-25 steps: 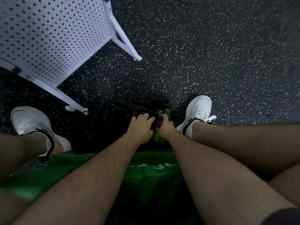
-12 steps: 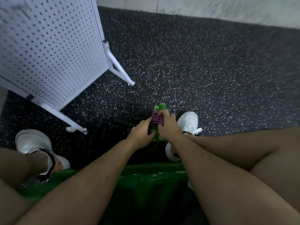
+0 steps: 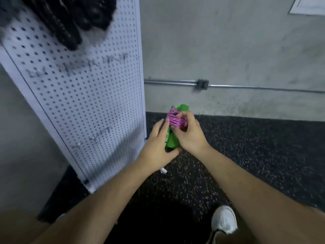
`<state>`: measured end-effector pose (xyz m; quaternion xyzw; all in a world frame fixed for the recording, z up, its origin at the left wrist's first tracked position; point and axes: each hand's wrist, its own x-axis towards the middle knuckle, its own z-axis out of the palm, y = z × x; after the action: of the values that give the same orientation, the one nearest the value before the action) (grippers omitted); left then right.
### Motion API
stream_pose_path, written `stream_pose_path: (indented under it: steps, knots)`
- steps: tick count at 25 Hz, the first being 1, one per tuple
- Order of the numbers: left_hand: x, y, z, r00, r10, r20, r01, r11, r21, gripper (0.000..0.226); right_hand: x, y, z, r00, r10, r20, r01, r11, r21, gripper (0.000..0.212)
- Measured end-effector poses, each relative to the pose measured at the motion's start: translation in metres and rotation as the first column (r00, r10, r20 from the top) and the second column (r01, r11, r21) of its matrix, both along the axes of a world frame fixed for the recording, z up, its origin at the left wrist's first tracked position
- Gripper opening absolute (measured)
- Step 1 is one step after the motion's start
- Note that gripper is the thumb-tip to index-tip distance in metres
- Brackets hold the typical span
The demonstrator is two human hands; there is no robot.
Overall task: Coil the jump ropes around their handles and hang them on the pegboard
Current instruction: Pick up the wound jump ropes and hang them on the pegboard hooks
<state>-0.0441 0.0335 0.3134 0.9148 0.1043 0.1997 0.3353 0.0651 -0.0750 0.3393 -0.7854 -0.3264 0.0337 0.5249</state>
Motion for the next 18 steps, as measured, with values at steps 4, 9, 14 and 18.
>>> stream_pose_path:
  steps: [4,9,14,18]
  knots:
    - [-0.004,0.039,0.078,0.993,0.041,0.109,-0.053,0.992,0.114,0.099,0.004,0.034,0.07,0.992,0.113,0.054,-0.12,0.981,0.154,0.032]
    - [-0.014,0.077,0.109,0.966,0.185,0.183,-0.062,0.846,-0.529,0.048,0.005,0.044,0.093,0.945,0.285,0.161,-0.315,0.926,0.207,0.035]
    - [-0.013,0.085,0.114,0.942,0.246,0.23,0.06,0.548,-0.834,0.041,-0.003,0.053,0.094,0.934,0.34,0.111,-0.354,0.923,0.15,0.039]
    - [-0.021,0.081,0.124,0.95,0.219,0.222,0.097,0.47,-0.877,0.043,-0.004,0.061,0.09,0.895,0.25,0.37,-0.286,0.957,0.044,0.052]
